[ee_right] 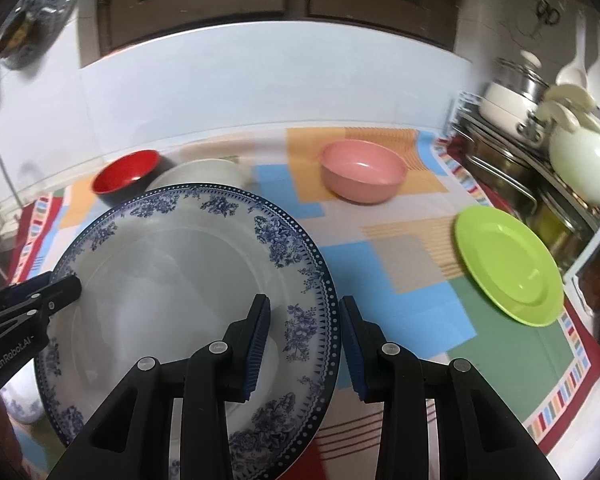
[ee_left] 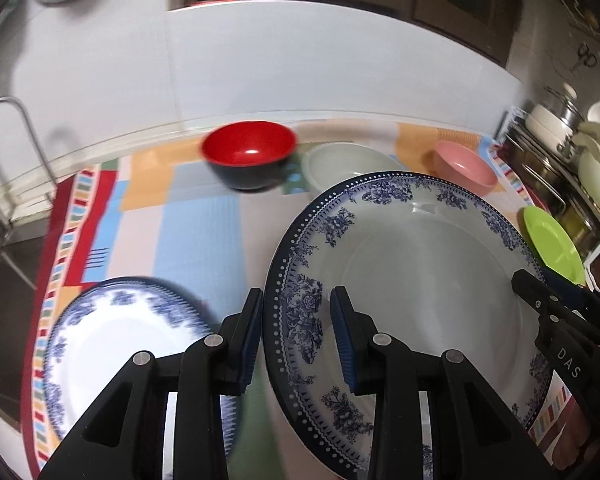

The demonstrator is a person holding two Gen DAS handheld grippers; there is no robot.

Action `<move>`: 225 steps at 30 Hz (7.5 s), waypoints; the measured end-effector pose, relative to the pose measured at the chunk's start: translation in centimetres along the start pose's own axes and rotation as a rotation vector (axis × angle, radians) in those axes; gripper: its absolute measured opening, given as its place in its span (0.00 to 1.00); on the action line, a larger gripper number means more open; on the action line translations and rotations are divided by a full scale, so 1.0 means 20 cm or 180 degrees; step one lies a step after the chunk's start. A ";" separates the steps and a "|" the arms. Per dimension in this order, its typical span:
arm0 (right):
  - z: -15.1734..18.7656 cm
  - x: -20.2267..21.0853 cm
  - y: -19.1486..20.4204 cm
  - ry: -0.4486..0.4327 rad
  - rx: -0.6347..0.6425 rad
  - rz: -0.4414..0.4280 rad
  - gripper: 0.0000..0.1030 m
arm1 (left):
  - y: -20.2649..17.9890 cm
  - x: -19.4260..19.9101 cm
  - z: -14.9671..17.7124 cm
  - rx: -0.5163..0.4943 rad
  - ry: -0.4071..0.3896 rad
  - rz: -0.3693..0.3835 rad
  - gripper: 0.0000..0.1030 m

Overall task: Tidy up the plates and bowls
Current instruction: 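Carry the plate with both grippers onto the first plate and release, then move both grippers toward the lime-green plate, then grip the lime-green plate's rim with both grippers, then lift the lime-green plate with both grippers and carry it over the blue-and-white plates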

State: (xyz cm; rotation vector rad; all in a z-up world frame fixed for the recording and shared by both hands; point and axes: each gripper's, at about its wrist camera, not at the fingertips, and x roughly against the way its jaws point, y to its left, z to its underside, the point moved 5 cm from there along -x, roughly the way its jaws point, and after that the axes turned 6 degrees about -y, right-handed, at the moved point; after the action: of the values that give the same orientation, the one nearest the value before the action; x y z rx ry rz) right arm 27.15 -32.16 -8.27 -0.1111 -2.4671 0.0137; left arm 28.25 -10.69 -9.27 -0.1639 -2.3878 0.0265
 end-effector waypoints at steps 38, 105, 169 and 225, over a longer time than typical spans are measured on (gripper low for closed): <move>0.15 0.02 1.15 0.0141 0.0645 -0.0915 0.35 | 1.06 0.27 0.36 0.0703 0.0191 -0.0848 0.33; 0.02 0.35 0.54 -0.0451 0.0043 -0.0256 0.76 | 0.30 0.39 -0.02 -0.0164 -0.0473 -0.0014 0.80; 0.06 0.04 -1.59 -0.0466 -0.1342 0.1785 0.76 | -1.90 -0.48 -0.38 -0.1542 -0.0433 0.1166 0.80; 0.18 -0.47 -1.82 0.0195 -0.1467 0.1563 0.39 | -2.22 -0.92 -0.21 -0.1659 0.0285 0.1569 0.37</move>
State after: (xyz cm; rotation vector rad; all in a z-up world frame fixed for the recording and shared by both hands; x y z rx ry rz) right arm 29.52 -69.24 -15.59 -0.8949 -2.2793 -0.3405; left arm 39.53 -57.23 -15.85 -0.9704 -2.1613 -0.3652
